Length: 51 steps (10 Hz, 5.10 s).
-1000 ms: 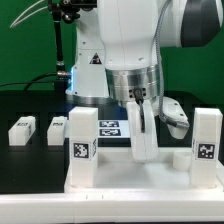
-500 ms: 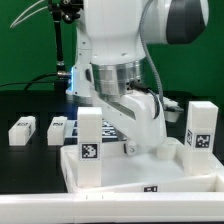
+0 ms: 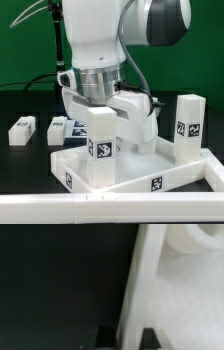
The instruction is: Assemble desk
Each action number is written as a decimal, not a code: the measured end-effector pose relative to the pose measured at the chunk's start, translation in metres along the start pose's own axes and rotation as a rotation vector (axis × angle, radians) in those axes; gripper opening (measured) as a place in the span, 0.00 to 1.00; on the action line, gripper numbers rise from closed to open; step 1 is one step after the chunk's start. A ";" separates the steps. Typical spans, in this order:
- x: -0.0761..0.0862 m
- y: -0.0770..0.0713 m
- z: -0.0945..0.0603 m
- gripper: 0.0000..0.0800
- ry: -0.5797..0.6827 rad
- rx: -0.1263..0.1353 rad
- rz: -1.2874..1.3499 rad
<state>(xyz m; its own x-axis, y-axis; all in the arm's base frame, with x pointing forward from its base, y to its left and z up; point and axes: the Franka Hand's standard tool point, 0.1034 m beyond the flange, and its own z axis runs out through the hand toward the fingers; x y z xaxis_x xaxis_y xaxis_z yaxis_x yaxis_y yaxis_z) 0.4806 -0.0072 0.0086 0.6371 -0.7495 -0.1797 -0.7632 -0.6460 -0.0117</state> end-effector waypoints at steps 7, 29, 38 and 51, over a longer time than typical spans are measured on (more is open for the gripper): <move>0.028 -0.003 -0.013 0.08 0.013 -0.058 -0.758; 0.099 -0.092 -0.054 0.08 0.048 -0.351 -2.354; 0.090 -0.151 -0.053 0.08 0.088 -0.307 -2.279; 0.098 -0.139 -0.042 0.81 0.062 -0.329 -2.272</move>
Offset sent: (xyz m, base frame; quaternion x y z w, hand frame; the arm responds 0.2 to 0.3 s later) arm 0.0343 0.0032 0.0075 0.0177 -0.0363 -0.3152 0.9482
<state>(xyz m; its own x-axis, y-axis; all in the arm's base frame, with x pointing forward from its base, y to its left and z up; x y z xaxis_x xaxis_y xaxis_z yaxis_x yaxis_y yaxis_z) 0.6537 0.0034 0.0342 0.1452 0.9853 -0.0903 0.9893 -0.1435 0.0253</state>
